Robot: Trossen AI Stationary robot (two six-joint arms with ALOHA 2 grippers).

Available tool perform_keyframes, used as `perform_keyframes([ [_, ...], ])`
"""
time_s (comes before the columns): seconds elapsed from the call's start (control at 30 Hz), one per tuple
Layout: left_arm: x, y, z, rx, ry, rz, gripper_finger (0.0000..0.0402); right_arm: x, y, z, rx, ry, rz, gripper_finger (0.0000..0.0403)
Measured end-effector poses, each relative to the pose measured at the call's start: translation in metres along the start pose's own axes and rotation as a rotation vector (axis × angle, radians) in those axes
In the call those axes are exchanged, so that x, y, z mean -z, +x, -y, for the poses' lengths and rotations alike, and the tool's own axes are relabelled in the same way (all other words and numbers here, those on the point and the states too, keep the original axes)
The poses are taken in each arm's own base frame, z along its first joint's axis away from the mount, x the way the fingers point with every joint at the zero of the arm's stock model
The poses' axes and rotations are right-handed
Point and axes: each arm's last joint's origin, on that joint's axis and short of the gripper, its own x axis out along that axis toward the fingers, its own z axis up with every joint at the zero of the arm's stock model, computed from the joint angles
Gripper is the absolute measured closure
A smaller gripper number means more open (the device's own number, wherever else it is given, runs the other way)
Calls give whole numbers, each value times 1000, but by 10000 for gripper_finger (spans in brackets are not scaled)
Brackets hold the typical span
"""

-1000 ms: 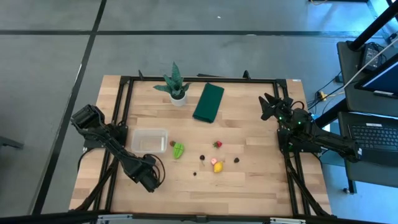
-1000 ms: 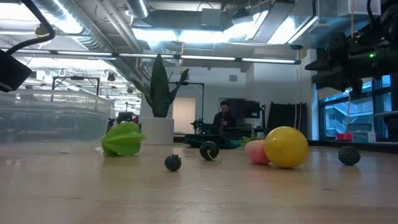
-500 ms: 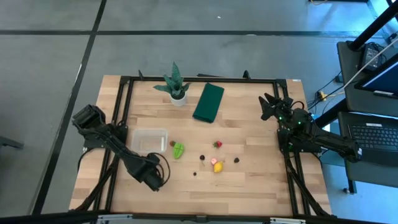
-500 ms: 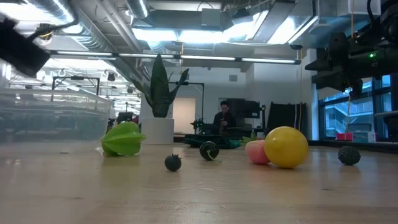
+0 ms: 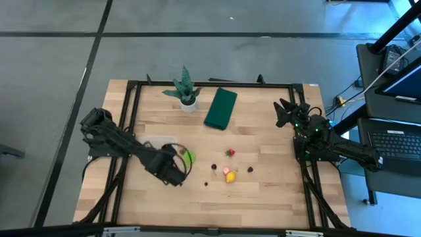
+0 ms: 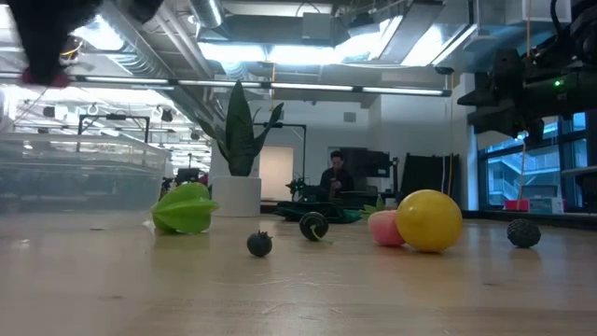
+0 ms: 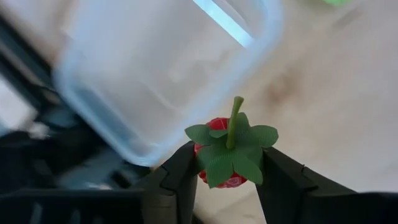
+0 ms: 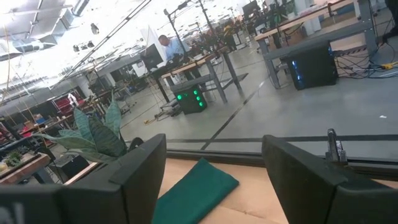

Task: Pick and placing Produce into tupperware
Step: Put the bottom strawberry into the transparent bin

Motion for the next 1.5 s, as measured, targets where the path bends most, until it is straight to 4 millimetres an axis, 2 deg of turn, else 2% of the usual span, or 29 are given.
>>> perform_keyframes([
  [0.17,-27,-13,-14,32,32,68,276,0,0,0,0,0,0,136],
  [0.3,-45,-9,-22,10,68,58,279,0,0,0,0,0,0,136],
  [0.47,-58,-3,-29,-4,91,39,263,0,0,0,-1,0,0,136],
  [0.6,-61,11,-33,-49,87,4,262,0,0,0,-1,1,0,136],
  [0.83,-60,54,-27,-15,114,-58,272,0,0,0,-1,1,0,136],
  [1.03,-56,80,-24,-1,120,-53,257,0,0,0,-1,2,0,136],
  [1.5,-56,83,-25,21,119,-98,243,0,0,0,-1,4,-1,136],
])
